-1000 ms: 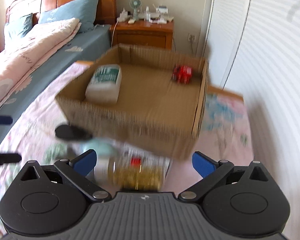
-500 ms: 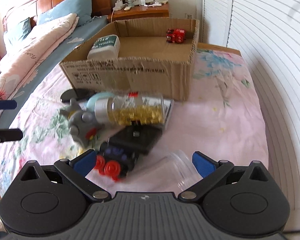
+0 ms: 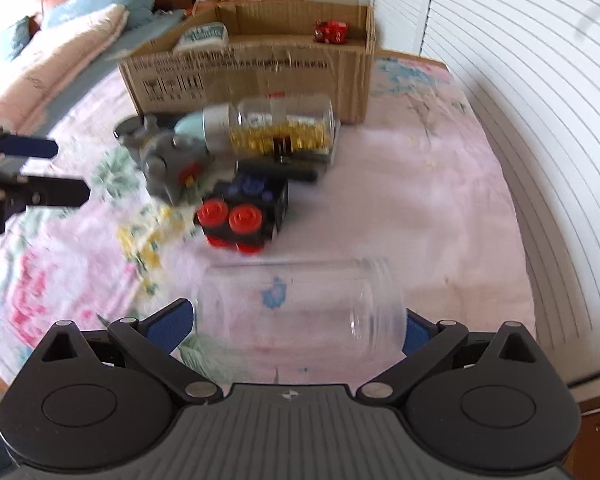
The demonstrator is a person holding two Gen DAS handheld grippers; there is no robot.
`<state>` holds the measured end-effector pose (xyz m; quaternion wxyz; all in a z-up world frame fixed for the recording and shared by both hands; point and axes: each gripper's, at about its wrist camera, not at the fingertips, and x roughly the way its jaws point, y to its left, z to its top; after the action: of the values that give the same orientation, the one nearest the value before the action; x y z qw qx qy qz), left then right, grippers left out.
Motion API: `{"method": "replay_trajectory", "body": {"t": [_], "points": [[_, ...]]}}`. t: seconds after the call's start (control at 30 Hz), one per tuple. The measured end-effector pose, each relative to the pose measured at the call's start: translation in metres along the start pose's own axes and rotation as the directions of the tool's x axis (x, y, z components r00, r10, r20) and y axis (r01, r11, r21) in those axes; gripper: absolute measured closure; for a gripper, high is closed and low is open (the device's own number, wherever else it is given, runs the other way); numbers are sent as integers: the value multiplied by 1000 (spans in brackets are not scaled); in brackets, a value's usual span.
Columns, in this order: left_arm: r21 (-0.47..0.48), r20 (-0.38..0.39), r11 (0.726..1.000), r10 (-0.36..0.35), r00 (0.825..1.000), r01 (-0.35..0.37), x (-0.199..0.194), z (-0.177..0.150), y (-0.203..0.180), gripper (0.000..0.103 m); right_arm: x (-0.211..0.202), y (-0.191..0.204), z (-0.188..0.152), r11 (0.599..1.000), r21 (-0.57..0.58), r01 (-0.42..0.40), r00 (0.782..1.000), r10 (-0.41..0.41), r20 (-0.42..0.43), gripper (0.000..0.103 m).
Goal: Organize rigid objects
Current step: 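Move left tool to grey elephant toy while right tool reaches clear plastic jar, then grasp grey elephant with left tool while right tool grasps the clear jar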
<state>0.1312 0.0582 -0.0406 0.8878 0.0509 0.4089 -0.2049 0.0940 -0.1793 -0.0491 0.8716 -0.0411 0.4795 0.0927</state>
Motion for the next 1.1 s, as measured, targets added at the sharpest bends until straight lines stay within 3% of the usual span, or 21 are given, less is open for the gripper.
{"method": "replay_trajectory", "body": {"t": [0.1, 0.7, 0.8, 0.83, 1.1], "points": [[6, -4, 1000, -5, 1000, 5, 9, -1, -4, 5, 4, 4, -6, 999, -15, 33, 999, -33, 6, 0], [18, 61, 998, 60, 996, -61, 66, 12, -24, 8, 2, 3, -14, 999, -44, 18, 998, -15, 56, 0], [24, 50, 998, 60, 997, -62, 72, 12, -28, 19, 2, 3, -14, 999, -46, 17, 998, -14, 60, 0], [22, 48, 998, 63, 997, -64, 74, 12, -29, 26, 1, 3, -14, 999, -47, 16, 998, -14, 61, 0], [34, 35, 998, 52, 998, -53, 68, 8, -25, 31, 1, 2, -16, 999, -53, 12, 997, -8, 71, 0]]}}
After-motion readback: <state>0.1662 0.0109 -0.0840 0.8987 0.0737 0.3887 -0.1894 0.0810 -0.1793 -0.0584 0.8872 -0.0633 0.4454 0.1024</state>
